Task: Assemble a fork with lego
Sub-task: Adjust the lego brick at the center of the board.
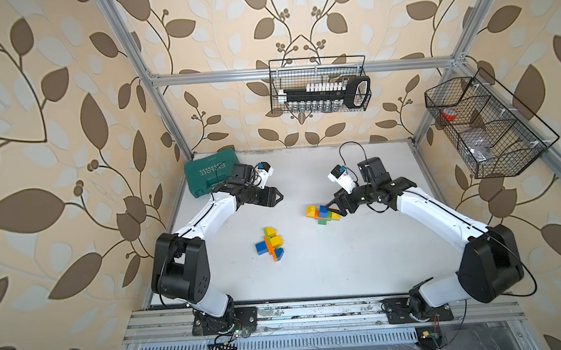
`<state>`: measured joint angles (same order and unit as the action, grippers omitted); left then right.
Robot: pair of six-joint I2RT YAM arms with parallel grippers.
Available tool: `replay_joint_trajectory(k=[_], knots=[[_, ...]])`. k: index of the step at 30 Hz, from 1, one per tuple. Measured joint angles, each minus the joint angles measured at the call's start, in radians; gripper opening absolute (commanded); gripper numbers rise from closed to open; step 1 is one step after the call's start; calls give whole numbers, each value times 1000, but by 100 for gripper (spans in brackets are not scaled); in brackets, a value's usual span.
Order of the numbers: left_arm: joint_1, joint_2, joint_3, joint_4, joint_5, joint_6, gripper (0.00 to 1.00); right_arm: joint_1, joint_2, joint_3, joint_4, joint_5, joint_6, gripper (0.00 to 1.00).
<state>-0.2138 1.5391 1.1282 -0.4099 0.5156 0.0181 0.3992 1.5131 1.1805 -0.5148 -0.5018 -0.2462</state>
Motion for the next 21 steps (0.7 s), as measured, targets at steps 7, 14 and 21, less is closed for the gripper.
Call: replay_joint_trajectory(k=[7,14,21], knots=[[12,-29,-47,4,1,-66,59,69,154,126,-160,49,-234,70],[26,-37,-60,11,1,-86,58,90,229,172,-229,121,-353,68],[32,-37,-60,19,2,-99,56,92,230,172,-206,167,-392,68]])
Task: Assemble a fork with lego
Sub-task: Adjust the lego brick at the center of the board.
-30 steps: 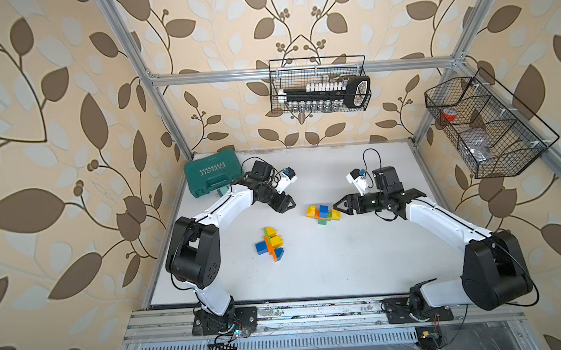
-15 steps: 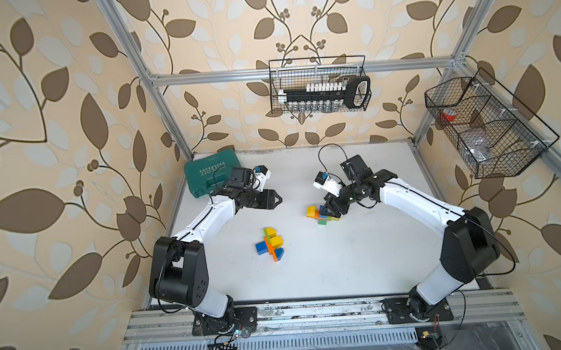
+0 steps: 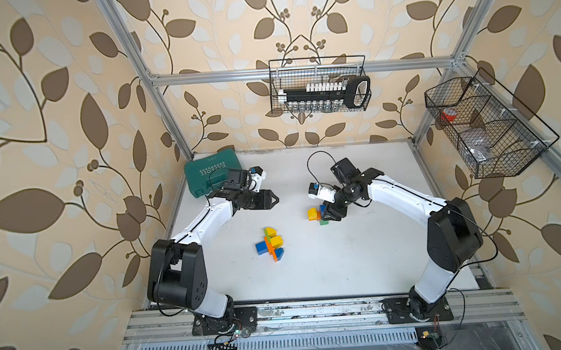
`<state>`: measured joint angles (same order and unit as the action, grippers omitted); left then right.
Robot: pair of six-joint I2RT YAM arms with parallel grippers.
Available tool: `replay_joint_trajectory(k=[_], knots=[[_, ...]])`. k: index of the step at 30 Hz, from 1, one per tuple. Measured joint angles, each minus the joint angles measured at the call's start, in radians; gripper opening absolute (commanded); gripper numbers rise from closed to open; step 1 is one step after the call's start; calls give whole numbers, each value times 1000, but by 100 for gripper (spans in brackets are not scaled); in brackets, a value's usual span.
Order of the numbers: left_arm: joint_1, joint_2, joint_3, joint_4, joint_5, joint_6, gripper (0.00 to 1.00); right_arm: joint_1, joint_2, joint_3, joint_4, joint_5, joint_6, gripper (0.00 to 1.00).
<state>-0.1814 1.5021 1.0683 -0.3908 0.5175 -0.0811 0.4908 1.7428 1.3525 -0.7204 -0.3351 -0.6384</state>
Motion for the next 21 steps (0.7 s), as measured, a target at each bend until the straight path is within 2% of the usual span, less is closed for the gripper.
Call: replay_joint_trajectory(k=[6,13,21], knots=[[7,11,0,-1,2,0,56,0,0,0,8,2,-2,67],[13,26,0,-1,7,0,54,-2,-2,4,5,-21,-3,71],[13,33,0,-2,13,0,54,-9,-2,40,6,-21,-19,71]])
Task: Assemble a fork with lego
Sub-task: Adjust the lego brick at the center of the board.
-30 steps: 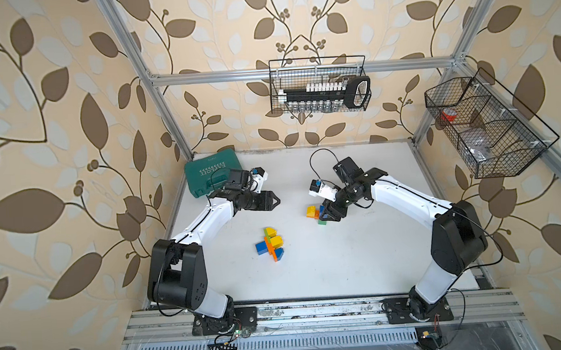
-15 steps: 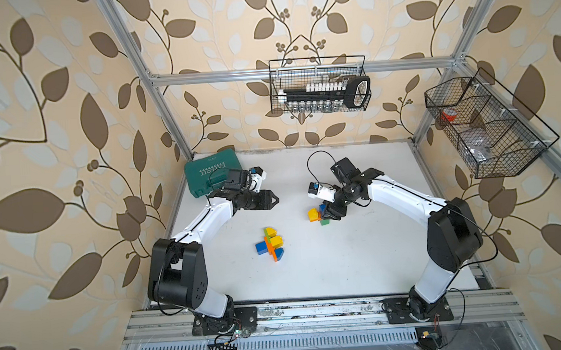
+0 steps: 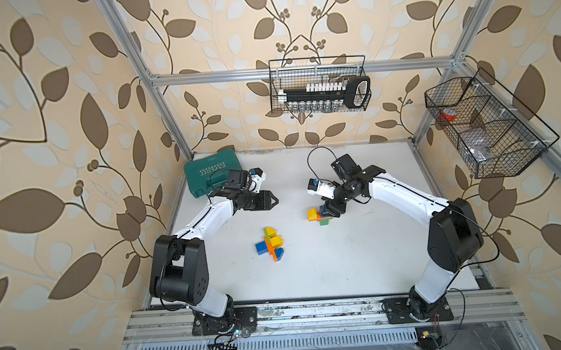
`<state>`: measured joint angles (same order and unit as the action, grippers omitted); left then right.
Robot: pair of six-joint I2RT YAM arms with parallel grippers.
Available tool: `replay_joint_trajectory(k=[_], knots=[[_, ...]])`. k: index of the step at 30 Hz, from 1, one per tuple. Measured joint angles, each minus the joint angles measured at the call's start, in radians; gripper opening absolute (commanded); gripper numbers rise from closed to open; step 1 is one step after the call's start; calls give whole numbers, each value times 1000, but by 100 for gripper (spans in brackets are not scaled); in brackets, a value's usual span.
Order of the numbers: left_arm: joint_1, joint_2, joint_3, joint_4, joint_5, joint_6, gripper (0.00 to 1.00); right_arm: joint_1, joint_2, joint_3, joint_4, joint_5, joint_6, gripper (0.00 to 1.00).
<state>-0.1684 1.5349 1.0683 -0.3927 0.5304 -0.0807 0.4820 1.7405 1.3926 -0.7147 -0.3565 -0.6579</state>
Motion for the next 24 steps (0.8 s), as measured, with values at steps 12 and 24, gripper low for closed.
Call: replay_joint_trajectory(k=[12,24], knots=[[0,13,0,0,13,0,54,-32,39,-17,8,-7,-41,70],[11,16,0,-5,14,0,54,-17,89,-38,15,-19,-38,50]])
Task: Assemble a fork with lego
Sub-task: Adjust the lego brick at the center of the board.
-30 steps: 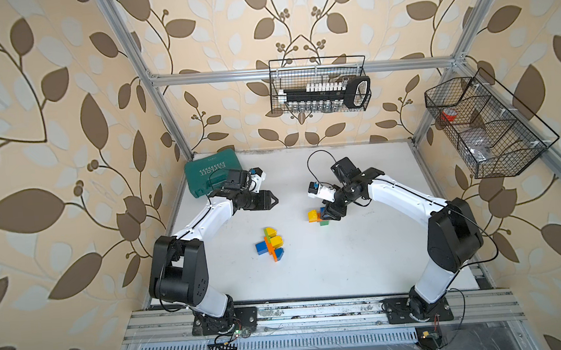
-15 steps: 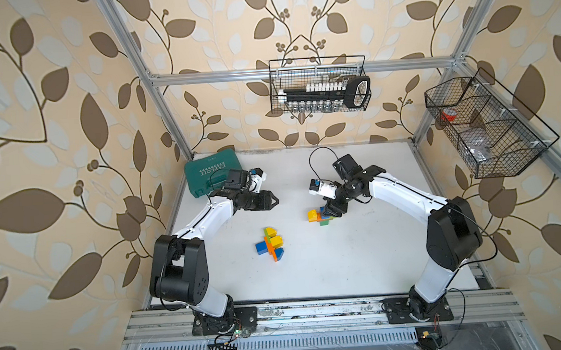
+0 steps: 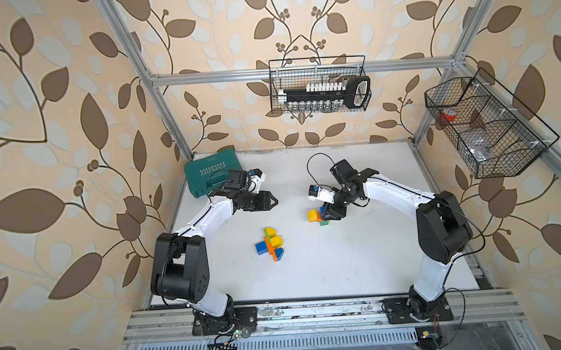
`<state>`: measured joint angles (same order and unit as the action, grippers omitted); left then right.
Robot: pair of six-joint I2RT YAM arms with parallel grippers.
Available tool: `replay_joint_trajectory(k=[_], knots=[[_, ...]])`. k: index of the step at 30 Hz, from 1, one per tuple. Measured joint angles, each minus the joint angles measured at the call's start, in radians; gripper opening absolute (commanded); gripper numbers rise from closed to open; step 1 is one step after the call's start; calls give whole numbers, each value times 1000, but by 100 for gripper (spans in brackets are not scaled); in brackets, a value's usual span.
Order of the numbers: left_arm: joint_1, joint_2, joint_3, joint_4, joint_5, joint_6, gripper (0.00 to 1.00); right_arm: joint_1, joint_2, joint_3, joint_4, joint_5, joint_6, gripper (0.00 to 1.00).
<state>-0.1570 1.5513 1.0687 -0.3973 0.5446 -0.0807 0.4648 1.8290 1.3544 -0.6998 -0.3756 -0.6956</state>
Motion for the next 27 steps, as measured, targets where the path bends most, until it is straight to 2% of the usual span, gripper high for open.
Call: replay_joint_trajectory(k=[7,10,14,19,27], knots=[[2,0,2,-1,0,0,54,2,4,0,5,-5,26,30],[2,0,2,-2,0,0,53,0,6,7,-22,-20,35,25],[8,0,4,-3,0,0,53,-3,7,11,-68,-64,55,24],[21,5,16,-11,15,0,53,-10,24,60,-161,-185,79,25],[35,11,18,-20,29,-1,53,-14,160,128,-264,-322,82,29]])
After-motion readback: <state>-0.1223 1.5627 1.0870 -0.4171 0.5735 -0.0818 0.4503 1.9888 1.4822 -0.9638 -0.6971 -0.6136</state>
